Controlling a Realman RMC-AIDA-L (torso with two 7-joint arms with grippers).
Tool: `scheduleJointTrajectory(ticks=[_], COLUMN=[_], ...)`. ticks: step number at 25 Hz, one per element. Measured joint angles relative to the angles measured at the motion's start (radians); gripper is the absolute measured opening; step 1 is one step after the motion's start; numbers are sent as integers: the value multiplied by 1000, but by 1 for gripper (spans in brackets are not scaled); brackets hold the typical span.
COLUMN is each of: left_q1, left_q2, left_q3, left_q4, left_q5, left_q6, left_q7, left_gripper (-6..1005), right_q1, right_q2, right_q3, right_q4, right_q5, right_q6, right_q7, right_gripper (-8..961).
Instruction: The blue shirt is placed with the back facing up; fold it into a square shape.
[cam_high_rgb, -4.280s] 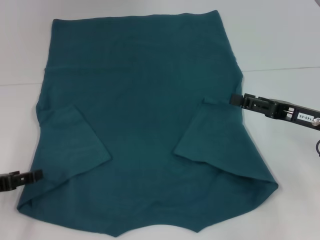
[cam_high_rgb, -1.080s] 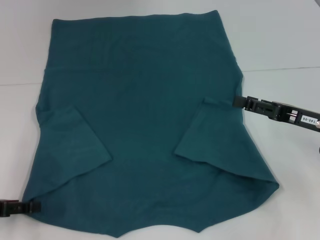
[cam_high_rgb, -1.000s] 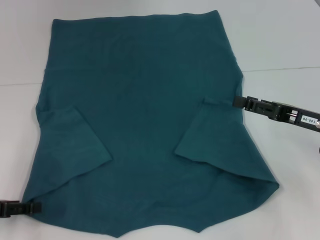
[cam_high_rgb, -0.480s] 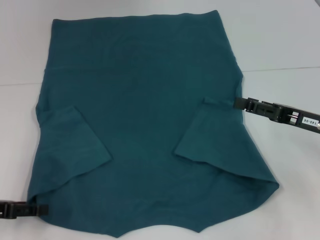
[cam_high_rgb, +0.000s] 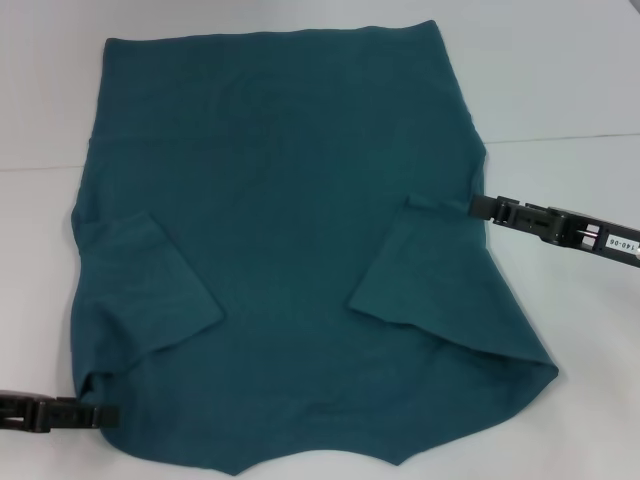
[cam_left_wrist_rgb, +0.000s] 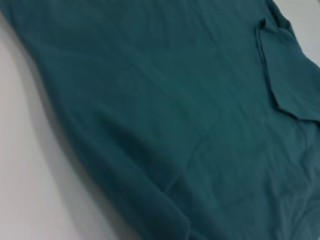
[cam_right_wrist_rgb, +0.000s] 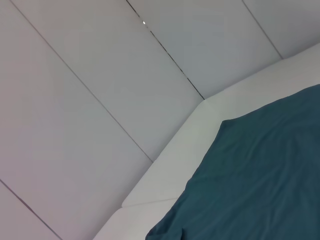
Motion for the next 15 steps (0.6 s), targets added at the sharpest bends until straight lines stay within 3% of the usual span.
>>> scheduleJointTrajectory(ticks=[15], left_q1=[2], left_q2=[-1], left_q3=[7], left_q4=[-14], left_q5=[10], left_q6=[14], left_q7=[0], left_gripper=[795], right_q1=[1], right_q2=[-8], right_q3=[11], right_q4=[0], right_q5=[0], right_q6=[1], right_q7=[9], right_gripper=[935])
